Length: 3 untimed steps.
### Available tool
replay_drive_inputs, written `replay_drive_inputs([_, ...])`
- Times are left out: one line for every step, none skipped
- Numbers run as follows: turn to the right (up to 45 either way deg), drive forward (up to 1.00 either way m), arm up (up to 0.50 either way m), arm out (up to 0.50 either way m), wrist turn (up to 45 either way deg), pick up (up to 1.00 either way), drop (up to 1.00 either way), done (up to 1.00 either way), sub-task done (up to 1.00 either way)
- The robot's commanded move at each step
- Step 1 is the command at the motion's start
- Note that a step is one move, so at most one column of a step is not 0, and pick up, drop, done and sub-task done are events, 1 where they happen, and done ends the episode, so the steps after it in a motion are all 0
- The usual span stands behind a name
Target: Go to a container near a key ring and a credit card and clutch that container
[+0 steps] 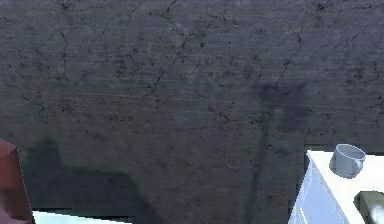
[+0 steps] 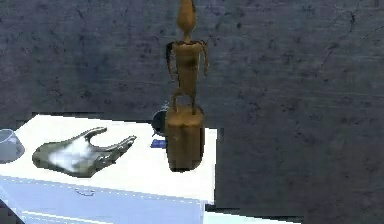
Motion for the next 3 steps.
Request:
replay_drive_inputs([9.0,0.00,0.00,0.00,0.0,0.00,0.00,0.00,0.00])
replay_drive_inputs([0.0,0.65,0.00,0.00,0.0,0.00,0.00,0.00,0.00])
replay_drive_inputs([12.0,0.00,0.00,0.00,0.0,0.00,0.00,0.00,0.00])
